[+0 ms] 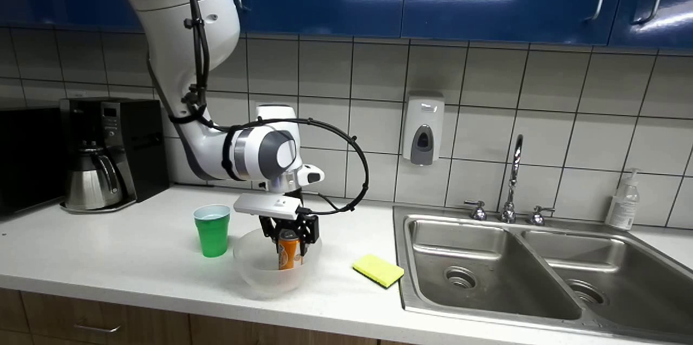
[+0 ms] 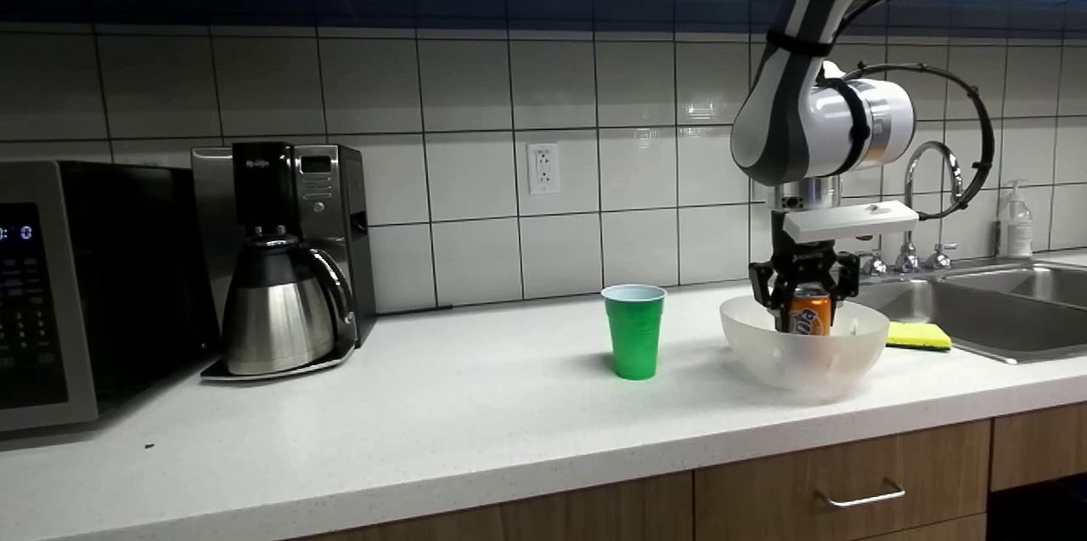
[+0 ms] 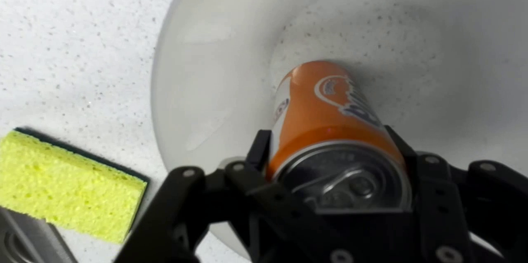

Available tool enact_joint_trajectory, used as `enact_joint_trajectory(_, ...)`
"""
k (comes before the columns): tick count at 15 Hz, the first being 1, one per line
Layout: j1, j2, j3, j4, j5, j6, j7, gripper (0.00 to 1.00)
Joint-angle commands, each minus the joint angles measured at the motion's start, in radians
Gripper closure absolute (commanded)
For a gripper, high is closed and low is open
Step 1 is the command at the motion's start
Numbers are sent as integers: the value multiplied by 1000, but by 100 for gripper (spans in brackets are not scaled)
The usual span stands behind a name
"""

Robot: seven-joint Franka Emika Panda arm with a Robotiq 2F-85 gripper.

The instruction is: Remove the orange can from the bowl and put it on the counter

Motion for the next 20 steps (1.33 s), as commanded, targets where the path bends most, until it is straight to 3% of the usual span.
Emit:
enact_joint_trajectory(1, 6, -26, -1, 27, 0, -18, 22, 60)
enact_joint_trajectory(20, -38, -97, 18, 189, 70, -59, -30, 60)
